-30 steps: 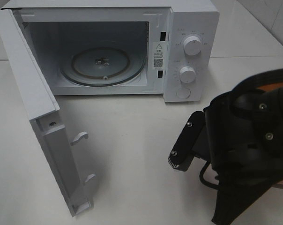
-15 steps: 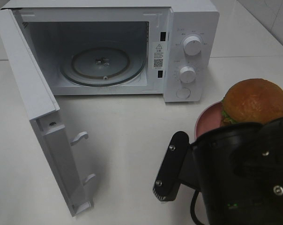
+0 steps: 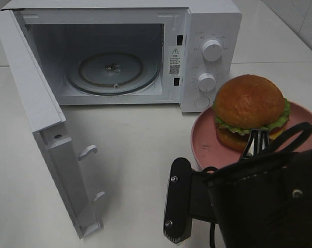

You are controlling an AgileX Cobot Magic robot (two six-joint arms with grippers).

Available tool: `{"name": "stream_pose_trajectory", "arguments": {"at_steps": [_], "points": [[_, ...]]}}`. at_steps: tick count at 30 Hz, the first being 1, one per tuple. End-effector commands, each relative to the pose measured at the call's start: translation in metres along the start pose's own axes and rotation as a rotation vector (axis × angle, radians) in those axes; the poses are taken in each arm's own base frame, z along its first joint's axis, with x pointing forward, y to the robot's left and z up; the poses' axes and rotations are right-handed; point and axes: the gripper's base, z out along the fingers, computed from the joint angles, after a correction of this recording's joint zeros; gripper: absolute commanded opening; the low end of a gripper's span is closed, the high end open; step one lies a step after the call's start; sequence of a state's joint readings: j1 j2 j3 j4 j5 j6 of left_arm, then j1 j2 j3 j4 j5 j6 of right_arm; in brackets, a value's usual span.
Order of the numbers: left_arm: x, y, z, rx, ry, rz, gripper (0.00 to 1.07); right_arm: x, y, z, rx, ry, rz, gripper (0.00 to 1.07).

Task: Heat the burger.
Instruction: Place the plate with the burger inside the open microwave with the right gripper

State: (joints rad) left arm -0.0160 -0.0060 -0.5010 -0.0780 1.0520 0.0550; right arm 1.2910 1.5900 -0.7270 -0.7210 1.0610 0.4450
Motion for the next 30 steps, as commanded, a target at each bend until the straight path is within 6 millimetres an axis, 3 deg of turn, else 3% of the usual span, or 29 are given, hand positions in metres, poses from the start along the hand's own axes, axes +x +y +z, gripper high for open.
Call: {"name": "stream_pose_trajectory", "arguments": {"at_steps": [1,30], "points": [[0.001,0.0,-0.003,0.006,-0.035,-0.001,1.0,-0.004,-0.009,-0.002,0.101,-0.061,-0.082,0.01],[0.001,0.0,-0.003,0.006,-0.035,-0.001,1.0,-0.036,-0.002,-0.01,0.114,-0.425,-0.402,0.01]]}}
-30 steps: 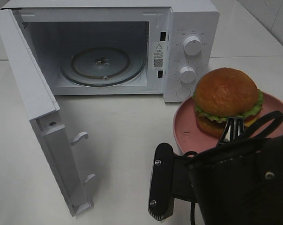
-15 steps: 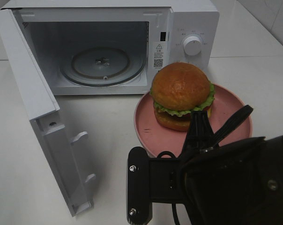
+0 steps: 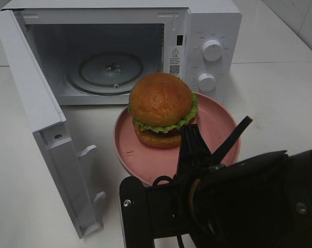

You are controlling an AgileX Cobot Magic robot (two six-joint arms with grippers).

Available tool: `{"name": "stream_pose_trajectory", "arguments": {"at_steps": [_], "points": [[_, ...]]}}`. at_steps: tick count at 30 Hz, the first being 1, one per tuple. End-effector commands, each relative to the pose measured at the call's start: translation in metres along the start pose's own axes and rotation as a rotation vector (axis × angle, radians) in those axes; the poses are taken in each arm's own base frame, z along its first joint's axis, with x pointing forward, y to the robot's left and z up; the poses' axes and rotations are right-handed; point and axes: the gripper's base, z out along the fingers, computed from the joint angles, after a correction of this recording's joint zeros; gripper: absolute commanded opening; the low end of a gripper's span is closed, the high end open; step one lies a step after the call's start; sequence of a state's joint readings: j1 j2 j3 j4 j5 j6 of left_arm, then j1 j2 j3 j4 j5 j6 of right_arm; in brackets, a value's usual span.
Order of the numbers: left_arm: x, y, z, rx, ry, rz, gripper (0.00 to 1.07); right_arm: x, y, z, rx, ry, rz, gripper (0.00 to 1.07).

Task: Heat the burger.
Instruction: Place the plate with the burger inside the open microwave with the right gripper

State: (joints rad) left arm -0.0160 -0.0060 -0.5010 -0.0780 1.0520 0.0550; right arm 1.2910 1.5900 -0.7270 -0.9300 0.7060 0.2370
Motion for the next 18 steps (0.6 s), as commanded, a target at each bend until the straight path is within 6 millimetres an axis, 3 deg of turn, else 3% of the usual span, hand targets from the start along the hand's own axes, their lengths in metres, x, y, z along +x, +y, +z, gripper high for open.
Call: {"name": "stream_pose_trajectory", "arguments": {"at_steps": [1,12,18], "points": [[0.001,0.0,-0.003,0.006,-0.035,-0.001,1.0,-0.002,-0.005,-0.002,0.059,-0.029,-0.108,0.01],[0.001,0.0,-0.003,0.006,-0.035,-0.001,1.0,0.0,-0.01,-0.001,0.054,-0.055,-0.064,0.01],[0.001,0.0,-0.003,0.006,-0.035,-0.001,1.0,0.011,-0.025,0.013,0.035,-0.062,-0.12,0.01]]}}
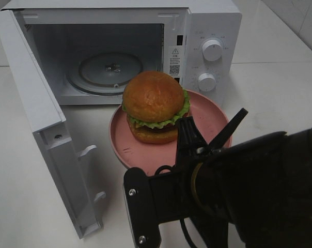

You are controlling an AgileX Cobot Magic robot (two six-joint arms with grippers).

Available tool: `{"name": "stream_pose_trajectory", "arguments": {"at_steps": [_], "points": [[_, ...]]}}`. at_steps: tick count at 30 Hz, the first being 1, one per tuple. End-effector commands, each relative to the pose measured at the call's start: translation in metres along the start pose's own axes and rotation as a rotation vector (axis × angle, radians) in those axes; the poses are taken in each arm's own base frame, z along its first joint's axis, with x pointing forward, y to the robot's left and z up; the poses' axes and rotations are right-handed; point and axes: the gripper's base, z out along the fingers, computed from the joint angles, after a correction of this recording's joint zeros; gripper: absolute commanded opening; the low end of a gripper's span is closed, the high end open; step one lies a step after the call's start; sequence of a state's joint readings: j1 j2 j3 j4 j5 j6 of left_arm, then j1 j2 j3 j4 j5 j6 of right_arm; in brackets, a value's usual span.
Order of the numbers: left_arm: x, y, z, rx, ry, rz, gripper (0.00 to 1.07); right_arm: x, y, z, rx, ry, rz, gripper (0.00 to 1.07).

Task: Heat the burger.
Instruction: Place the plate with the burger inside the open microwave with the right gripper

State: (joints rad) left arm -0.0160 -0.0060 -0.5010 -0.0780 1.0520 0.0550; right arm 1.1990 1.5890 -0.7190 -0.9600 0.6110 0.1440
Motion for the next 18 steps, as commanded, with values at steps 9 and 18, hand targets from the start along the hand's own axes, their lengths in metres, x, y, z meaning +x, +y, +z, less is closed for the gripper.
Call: {"name": "stream_pose_trajectory", "arguments": {"at_steps": [9,18], "points": [[0.001,0.0,-0.003,0.006,-0.035,-0.001,1.0,0.016,-0.028,0.014,0.026,-0.103,-0.181,0.01],[0.001,0.0,-0.003,0.006,-0.035,-0.001,1.0,0.026,-0.041,0.011,0.026,-0.209,-0.221,0.01]]}}
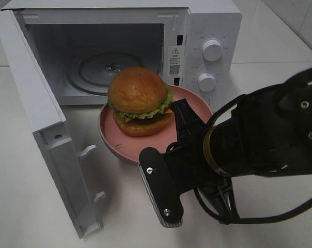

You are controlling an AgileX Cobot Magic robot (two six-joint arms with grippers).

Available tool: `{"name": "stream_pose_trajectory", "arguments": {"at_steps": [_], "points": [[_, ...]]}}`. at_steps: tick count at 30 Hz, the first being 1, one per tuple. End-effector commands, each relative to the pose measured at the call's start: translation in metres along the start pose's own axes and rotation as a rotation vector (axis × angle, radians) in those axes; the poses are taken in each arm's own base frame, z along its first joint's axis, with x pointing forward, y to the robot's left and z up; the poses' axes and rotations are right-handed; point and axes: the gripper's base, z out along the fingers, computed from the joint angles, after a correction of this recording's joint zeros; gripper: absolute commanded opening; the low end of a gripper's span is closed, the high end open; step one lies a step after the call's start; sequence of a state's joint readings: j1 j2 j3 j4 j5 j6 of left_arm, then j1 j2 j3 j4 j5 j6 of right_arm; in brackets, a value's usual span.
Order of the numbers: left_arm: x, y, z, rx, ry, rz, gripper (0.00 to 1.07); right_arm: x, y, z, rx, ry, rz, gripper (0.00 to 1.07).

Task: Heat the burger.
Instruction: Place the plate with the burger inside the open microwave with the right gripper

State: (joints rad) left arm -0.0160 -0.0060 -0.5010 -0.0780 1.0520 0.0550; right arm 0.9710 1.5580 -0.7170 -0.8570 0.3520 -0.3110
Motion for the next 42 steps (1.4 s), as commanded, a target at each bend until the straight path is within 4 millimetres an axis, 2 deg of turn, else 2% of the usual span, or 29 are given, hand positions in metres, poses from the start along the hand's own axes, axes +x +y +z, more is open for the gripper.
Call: {"name": "stream_pose_trajectory", "arguments": {"at_steps": [1,16,26,42], "points": [[0.001,0.0,-0.003,0.006,-0.035,-0.001,1.0,0.008,-0.012,-0.009,0.047,-0.054,-0.066,0.01],[0.001,0.0,-0.003,0.006,-0.035,-0.001,1.0,0.037,-0.015,-0.013,-0.049,-0.13,-0.162,0.0],[0.001,0.0,-0.003,0.006,-0.035,-0.001,1.0,0.043,-0.016,-0.012,-0.053,-0.213,-0.245,0.0],[0.001,0.0,-0.003,0.006,-0.035,-0.001,1.0,0.042,-0.028,-0.012,0.029,-0.211,-0.241,0.0]]}}
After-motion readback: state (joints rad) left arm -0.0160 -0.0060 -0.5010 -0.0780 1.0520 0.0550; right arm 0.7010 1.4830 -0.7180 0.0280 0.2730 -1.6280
